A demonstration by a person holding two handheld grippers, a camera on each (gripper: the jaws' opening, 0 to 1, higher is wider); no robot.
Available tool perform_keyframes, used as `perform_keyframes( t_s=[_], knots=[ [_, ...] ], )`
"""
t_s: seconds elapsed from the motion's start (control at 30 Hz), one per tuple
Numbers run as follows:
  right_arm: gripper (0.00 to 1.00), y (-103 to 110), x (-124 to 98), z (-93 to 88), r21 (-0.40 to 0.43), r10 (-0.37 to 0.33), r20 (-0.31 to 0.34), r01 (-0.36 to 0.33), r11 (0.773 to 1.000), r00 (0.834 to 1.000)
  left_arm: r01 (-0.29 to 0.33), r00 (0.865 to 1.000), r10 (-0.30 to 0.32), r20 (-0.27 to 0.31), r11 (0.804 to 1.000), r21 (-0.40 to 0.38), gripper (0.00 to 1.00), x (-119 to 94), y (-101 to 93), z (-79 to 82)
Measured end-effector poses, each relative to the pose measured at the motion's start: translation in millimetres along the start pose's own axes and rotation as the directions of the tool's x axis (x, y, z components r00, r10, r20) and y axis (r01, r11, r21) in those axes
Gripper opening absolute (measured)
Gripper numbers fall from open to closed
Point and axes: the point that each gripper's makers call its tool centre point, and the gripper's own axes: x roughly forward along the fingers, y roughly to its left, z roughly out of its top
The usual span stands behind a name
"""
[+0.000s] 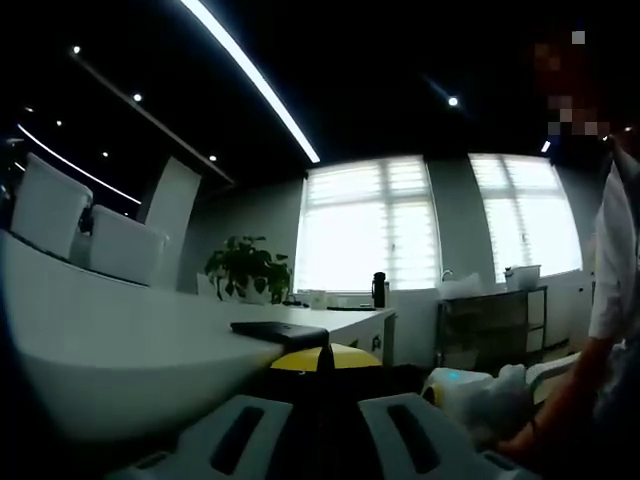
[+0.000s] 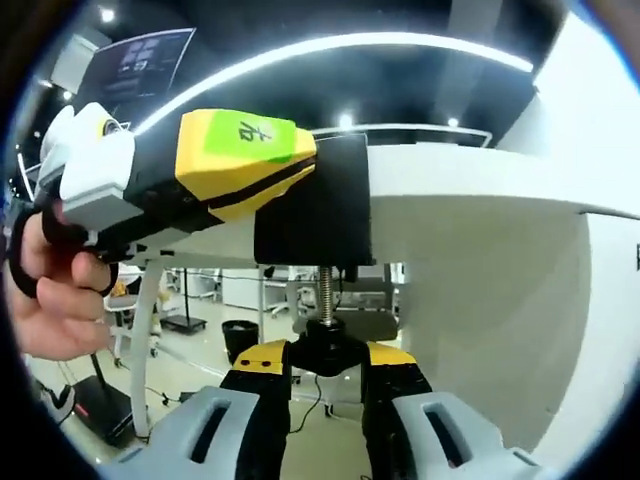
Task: Clamp the fixed fixture on the desktop, loosen the retaining clip, secure it to the edge of the desk, and tighten the retaining clip.
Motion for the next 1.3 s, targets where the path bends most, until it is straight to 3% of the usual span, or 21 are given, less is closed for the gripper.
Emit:
perform_keyframes(
  t_s=[0.1,0.23,0.43,0.6,0.8,0.87,0.93,1.0,1.13,1.17,1.23,1.3],
  knots=[
    [0.26,-1,2,0.4,-0.039,0.076,-0.006,-0.076,0.996,0.997,0.001,1.000,-0.001,0.001,1.000,-0.002,0.02,0,0.0,-0.1],
    [0.26,3,7,1.5,-0.075,0.201,-0.007,-0.201,0.977,0.980,0.003,1.000,-0.003,0.000,1.000,0.000,0.02,0,0.0,-0.4],
    [0.26,11,9,-0.8,-0.142,0.388,-0.046,-0.390,0.910,0.921,0.005,1.000,-0.005,0.002,1.000,0.016,0.02,0,-0.5,-0.5],
    [0.26,11,12,-1.9,-0.137,0.476,-0.059,-0.479,0.867,0.878,0.005,1.000,-0.005,0.006,1.000,0.017,0.02,0,-0.6,-0.3],
    [0.26,14,11,-2.6,-0.126,0.517,-0.068,-0.521,0.844,0.853,0.005,1.000,-0.005,0.004,1.000,0.021,0.02,0,-0.9,-0.4],
    [0.27,15,10,-2.7,-0.134,0.515,-0.069,-0.519,0.844,0.855,0.007,1.000,-0.007,0.003,1.000,0.023,0.02,0,-1.1,-0.4],
    [0.27,15,8,-4.0,-0.141,0.494,-0.065,-0.498,0.856,0.867,0.005,1.000,-0.005,0.001,1.000,0.018,0.02,0,-0.8,-0.6],
    [0.28,10,7,-11.9,-0.076,0.443,-0.071,-0.447,0.891,0.894,0.004,1.000,-0.004,0.000,1.000,0.016,0.02,0,-0.5,-0.6],
    [0.31,5,-6,-32.2,-0.017,0.337,-0.088,-0.339,0.941,0.938,0.005,1.000,-0.005,0.005,1.000,-0.001,0.02,-1,0.7,-0.1],
    [0.32,8,-13,-33.7,-0.024,0.299,-0.079,-0.301,0.953,0.951,0.006,1.000,-0.006,0.003,1.000,-0.002,0.02,-1,0.6,-0.1],
    [0.33,12,-20,-33.7,-0.037,0.258,-0.079,-0.262,0.964,0.963,0.006,1.000,-0.006,0.000,1.000,0.001,0.02,-1,0.5,-0.2],
    [0.38,16,-27,-23.3,-0.055,0.159,-0.046,-0.161,0.985,0.986,0.008,1.000,-0.008,0.003,1.000,-0.006,0.02,-1,0.8,-0.1]
  ],
)
